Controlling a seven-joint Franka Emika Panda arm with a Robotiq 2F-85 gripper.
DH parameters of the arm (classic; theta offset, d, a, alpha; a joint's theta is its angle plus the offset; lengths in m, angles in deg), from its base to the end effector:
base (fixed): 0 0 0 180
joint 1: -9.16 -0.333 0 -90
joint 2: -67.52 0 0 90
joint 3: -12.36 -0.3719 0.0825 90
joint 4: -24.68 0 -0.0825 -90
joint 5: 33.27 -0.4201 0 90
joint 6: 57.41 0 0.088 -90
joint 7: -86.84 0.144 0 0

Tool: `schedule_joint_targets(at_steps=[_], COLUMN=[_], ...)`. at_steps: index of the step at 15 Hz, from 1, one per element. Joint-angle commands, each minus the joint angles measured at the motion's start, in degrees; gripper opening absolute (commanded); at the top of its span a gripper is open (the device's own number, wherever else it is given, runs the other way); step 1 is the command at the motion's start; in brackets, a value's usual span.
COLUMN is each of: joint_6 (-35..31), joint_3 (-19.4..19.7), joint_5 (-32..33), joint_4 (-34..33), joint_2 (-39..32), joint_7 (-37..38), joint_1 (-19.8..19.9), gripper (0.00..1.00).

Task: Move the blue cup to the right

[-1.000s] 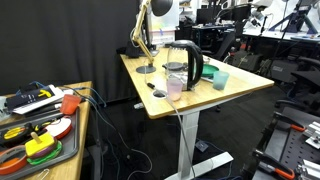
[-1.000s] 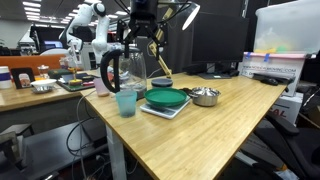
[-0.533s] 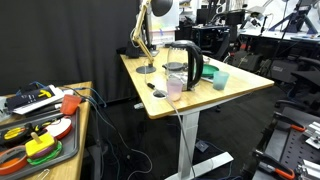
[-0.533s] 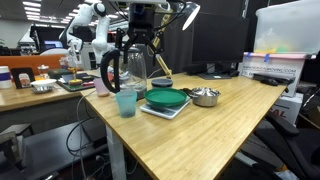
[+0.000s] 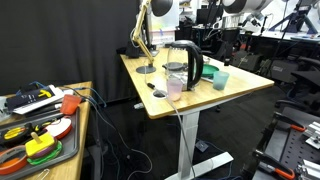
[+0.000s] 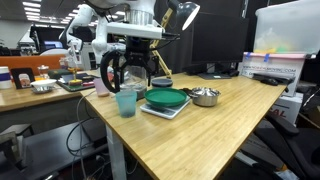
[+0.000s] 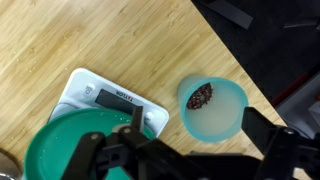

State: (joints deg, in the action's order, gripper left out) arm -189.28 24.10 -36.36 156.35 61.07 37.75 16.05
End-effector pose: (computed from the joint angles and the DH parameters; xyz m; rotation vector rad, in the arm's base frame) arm 0.5101 -0.1697 0.2841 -2.9743 -0.7492 0.1224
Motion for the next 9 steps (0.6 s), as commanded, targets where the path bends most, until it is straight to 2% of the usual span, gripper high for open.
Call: schedule_joint_targets(at_steps=[1,5,9], joint_6=[-2.16,-2.76,-2.32], joint_3=[-1.96,-2.66,-3.5], joint_5=[-3.14,-6.9,-8.41], joint_4=[0.01,-1.94,-4.89], joint_2=[-1.09,-3.36,-6.82], joint_7=[-3.89,-6.92,-6.64], joint_1=[2.55,3.85,4.52], gripper=[1.0,1.0,1.0])
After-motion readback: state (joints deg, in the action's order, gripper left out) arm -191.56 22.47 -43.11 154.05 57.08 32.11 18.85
